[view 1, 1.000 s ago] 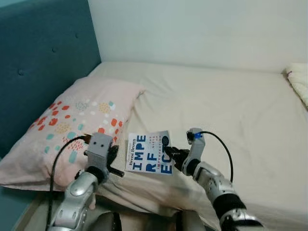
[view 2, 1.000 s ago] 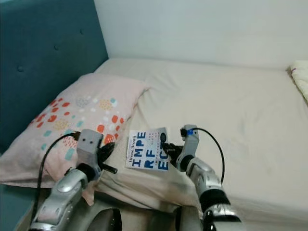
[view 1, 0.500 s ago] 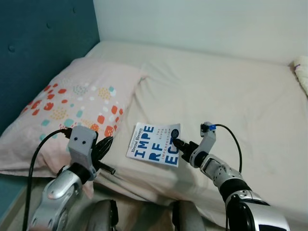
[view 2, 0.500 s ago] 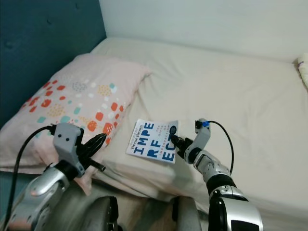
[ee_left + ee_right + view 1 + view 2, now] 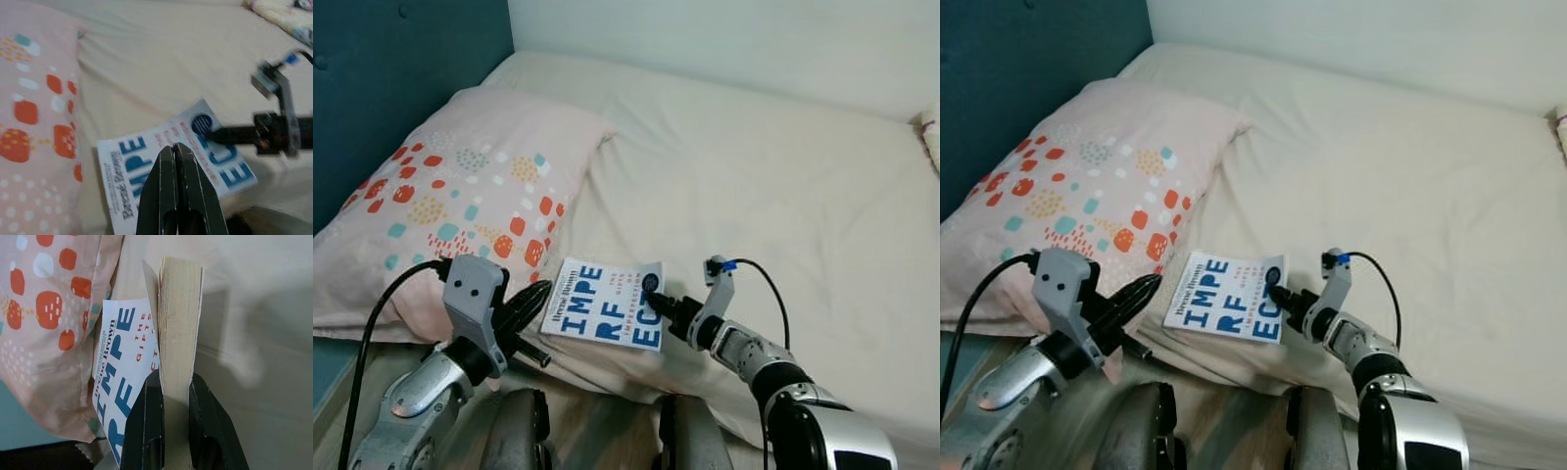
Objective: Clean up the room
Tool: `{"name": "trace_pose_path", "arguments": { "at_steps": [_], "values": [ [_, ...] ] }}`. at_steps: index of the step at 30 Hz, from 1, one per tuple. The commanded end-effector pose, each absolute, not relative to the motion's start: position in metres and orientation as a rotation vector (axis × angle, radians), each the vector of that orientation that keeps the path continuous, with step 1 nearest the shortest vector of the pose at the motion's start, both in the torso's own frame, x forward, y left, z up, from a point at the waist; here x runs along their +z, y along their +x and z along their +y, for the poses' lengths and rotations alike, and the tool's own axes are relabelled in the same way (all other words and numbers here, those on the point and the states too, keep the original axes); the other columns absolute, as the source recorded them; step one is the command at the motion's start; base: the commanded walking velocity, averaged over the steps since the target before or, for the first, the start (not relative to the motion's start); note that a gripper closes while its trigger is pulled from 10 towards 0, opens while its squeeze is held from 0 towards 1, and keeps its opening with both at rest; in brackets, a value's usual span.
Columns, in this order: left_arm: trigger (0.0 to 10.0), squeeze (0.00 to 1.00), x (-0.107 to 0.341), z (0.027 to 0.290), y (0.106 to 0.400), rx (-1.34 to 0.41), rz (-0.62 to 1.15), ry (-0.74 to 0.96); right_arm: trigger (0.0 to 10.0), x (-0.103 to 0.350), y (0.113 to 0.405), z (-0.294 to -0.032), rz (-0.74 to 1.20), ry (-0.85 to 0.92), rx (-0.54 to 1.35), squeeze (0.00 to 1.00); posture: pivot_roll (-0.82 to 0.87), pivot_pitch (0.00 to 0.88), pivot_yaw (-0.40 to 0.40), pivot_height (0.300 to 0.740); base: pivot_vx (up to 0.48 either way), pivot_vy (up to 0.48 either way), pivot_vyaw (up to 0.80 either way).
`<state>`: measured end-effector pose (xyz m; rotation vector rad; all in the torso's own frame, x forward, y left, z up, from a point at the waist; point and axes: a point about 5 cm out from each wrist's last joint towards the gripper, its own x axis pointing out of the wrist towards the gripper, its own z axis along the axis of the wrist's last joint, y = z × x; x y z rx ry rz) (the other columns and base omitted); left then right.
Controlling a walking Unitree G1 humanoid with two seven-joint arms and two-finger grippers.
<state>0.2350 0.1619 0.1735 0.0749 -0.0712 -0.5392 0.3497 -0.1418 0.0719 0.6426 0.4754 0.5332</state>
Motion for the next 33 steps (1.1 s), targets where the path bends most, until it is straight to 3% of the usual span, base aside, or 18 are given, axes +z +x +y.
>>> {"name": "trace_pose_path", "arguments": {
  "at_steps": [1,9,19,26,32,33],
  "values": [
    [10.0,0.00,0.168,0.159,0.228,-0.580,-0.030,0.088,10.0,0.070,0.350,-0.154,0.472,0.609,0.458,0.00,0.21,0.313,-0.118,0.596,0.000,0.000,0.00],
    [10.0,0.00,0.170,0.158,0.226,-0.585,-0.017,0.081,10.0,0.077,0.356,-0.165,0.396,0.664,0.378,0.00,0.22,0.316,-0.105,0.596,0.000,0.000,0.00],
    [10.0,0.00,0.170,0.158,0.223,-0.619,0.003,0.084,10.0,0.075,0.354,-0.157,0.412,0.658,0.422,0.00,0.23,0.311,-0.089,0.596,0.000,0.000,0.00],
    [10.0,0.00,0.169,0.147,0.213,-0.762,0.036,0.095,10.0,0.075,0.354,-0.154,0.412,0.663,0.428,0.00,0.23,0.301,-0.082,0.596,0.000,0.000,0.00],
    [10.0,0.00,0.167,0.151,0.216,-0.734,0.041,0.129,10.0,0.076,0.355,-0.153,0.404,0.667,0.417,0.00,0.24,0.291,-0.079,0.596,0.000,0.000,0.00],
    [10.0,0.00,0.167,0.151,0.216,-0.735,0.041,0.129,10.0,0.076,0.355,-0.153,0.405,0.666,0.417,0.33,0.24,0.291,-0.079,0.596,0.000,0.000,0.00]
  ]
}}
